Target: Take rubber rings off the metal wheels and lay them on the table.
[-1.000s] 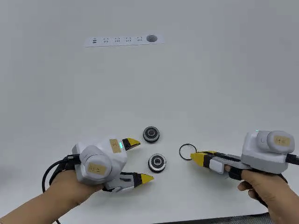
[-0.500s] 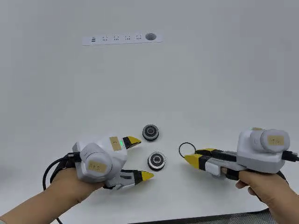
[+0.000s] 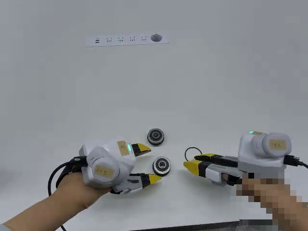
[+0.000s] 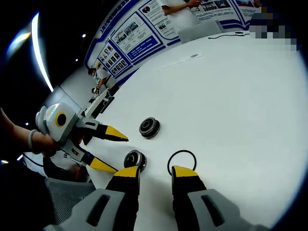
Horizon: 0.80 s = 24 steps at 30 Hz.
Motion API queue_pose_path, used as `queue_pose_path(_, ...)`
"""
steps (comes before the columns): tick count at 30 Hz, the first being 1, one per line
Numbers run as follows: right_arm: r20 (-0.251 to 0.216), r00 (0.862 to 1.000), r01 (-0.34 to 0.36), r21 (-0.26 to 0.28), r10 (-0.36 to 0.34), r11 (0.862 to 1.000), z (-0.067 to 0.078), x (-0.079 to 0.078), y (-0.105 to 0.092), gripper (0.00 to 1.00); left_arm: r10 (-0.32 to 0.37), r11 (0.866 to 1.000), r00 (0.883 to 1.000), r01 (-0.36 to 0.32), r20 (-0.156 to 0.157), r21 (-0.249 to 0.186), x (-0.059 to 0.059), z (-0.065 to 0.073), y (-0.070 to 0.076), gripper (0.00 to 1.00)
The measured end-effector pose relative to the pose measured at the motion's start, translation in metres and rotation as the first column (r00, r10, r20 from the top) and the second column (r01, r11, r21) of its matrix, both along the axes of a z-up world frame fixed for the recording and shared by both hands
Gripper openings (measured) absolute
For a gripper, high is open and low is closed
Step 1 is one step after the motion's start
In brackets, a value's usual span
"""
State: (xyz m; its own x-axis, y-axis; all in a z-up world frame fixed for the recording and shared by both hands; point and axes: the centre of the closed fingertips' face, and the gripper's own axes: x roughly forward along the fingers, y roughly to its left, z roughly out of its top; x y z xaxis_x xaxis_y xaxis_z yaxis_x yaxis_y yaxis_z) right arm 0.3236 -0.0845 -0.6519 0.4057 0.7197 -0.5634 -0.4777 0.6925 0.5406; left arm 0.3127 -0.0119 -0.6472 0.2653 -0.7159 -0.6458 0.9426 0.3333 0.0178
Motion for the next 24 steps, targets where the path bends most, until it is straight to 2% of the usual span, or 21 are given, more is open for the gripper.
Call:
queue_pose_path(7, -0.003, 1.0, -0.006, 0.005, 0.006, 1.0, 0.0, -0.001, 0.003, 0.27, -0.015, 1.0, 1.0, 0.015, -0.005, 0.001, 0.0, 0.0, -0.007, 0.32)
queue_pose_path(13, -0.006, 1.0, -0.012, 0.012, 0.012, 1.0, 0.0, -0.002, 0.007, 0.27, -0.032, 0.999, 0.999, 0.032, -0.015, 0.018, -0.002, -0.003, -0.014, 0.23)
queue_pose_path(24, -0.014, 1.0, -0.016, 0.023, 0.017, 1.0, 0.0, -0.004, 0.011, 0.27, -0.051, 0.998, 0.999, 0.051, -0.016, 0.045, -0.002, -0.005, -0.016, 0.19)
